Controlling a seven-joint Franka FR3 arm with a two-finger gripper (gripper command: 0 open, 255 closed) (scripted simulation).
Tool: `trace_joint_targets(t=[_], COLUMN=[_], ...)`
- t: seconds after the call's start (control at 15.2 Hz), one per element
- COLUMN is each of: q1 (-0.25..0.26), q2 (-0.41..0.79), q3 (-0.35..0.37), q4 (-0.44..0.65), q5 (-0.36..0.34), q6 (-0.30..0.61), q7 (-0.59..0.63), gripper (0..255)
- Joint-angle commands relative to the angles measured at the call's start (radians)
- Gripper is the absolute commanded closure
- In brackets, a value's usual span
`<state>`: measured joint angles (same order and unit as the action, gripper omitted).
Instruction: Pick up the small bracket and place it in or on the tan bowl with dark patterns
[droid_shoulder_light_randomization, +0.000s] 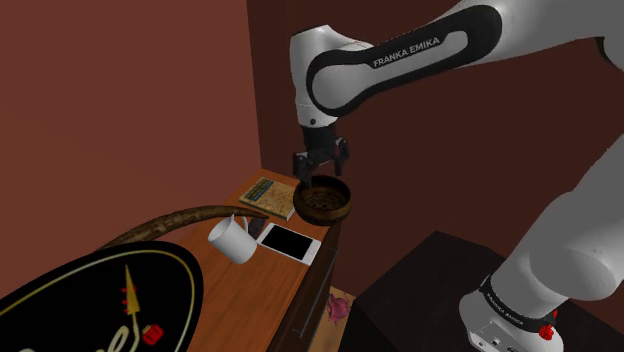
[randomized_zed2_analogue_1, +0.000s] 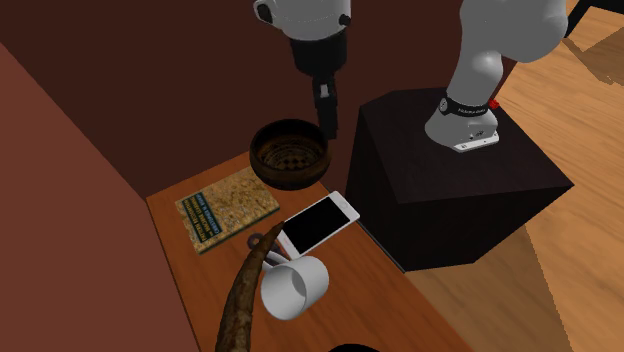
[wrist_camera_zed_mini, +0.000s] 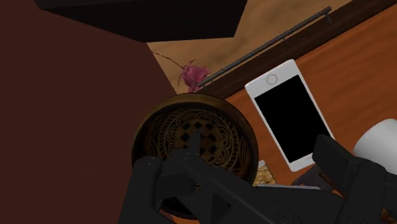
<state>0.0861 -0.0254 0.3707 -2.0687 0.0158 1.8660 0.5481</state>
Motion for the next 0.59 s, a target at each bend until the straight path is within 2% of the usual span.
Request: trace_joint_targets(t=[0.0,0.53], q1=[0.011,0.116], q2=[0.093,0.466], q3=[0.014,0.012], q4=[0.073,0.432], q5=[-0.031,-0.150], q6=[-0.001,-0.070], q7=[0.068,0.291], gripper=[0,0])
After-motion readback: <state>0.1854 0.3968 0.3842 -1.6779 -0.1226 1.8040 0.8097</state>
